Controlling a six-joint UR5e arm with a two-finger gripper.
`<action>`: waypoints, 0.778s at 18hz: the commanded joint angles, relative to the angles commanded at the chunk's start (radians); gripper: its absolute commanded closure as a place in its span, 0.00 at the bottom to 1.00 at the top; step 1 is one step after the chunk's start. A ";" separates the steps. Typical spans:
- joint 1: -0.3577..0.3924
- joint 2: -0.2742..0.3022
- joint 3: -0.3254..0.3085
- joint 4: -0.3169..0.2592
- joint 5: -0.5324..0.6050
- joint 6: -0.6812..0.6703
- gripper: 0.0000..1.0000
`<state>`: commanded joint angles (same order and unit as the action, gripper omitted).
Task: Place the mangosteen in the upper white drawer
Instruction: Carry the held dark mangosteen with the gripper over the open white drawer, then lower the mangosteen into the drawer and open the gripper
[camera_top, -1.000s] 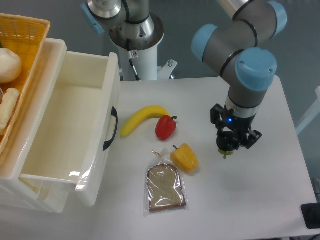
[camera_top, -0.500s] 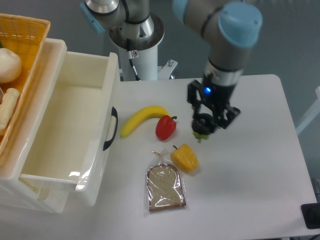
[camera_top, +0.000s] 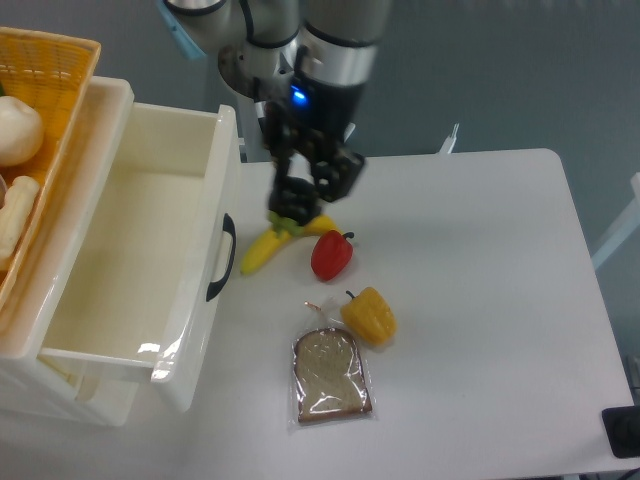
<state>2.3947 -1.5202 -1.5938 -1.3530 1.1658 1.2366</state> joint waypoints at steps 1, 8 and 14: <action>-0.014 0.000 -0.002 0.002 0.000 -0.011 0.96; -0.097 -0.028 -0.031 0.011 -0.008 -0.011 0.93; -0.143 -0.043 -0.095 0.078 -0.023 -0.012 0.93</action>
<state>2.2520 -1.5630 -1.6889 -1.2748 1.1428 1.2242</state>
